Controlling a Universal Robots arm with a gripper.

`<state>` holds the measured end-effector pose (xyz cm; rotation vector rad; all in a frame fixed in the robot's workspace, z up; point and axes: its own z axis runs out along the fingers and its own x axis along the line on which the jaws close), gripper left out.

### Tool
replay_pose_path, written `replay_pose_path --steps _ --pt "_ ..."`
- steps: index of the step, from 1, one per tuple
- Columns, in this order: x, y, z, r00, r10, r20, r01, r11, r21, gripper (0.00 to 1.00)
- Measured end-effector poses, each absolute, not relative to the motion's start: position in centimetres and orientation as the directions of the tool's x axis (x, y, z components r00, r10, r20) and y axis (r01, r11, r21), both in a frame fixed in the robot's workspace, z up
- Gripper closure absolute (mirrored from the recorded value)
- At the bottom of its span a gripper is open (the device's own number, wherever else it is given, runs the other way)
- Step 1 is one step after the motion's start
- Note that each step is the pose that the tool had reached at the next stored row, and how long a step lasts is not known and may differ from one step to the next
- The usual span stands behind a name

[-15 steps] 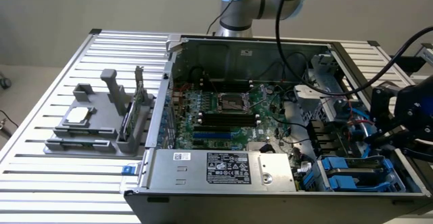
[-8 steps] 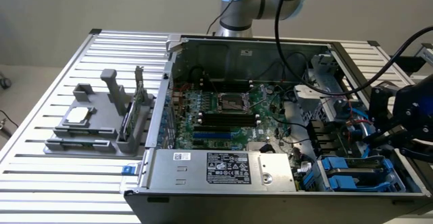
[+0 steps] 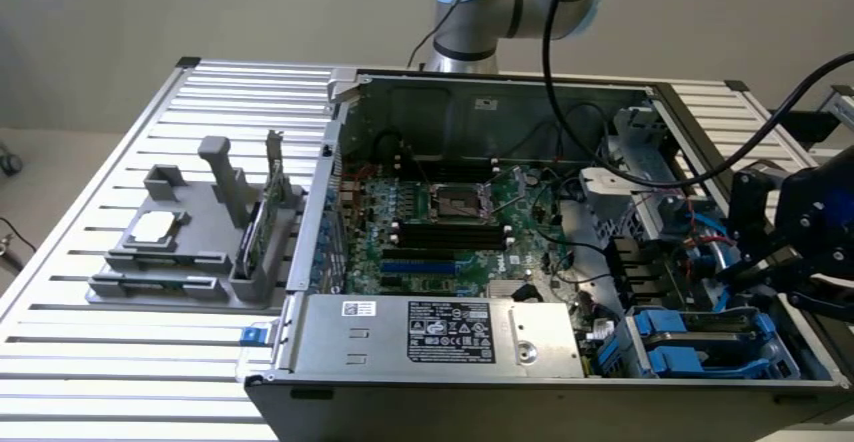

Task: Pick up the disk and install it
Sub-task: 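Insert the first disk wire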

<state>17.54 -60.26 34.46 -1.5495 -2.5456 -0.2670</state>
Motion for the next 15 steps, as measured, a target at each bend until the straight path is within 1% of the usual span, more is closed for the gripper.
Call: replay_pose_path --steps 7,15 --pt "17.5 -60.26 34.46 -0.439 0.871 0.222 0.898 0.436 0.064 0.83" --pt "17.31 -60.26 34.47 -0.428 0.885 0.185 0.903 0.428 0.041 0.83"
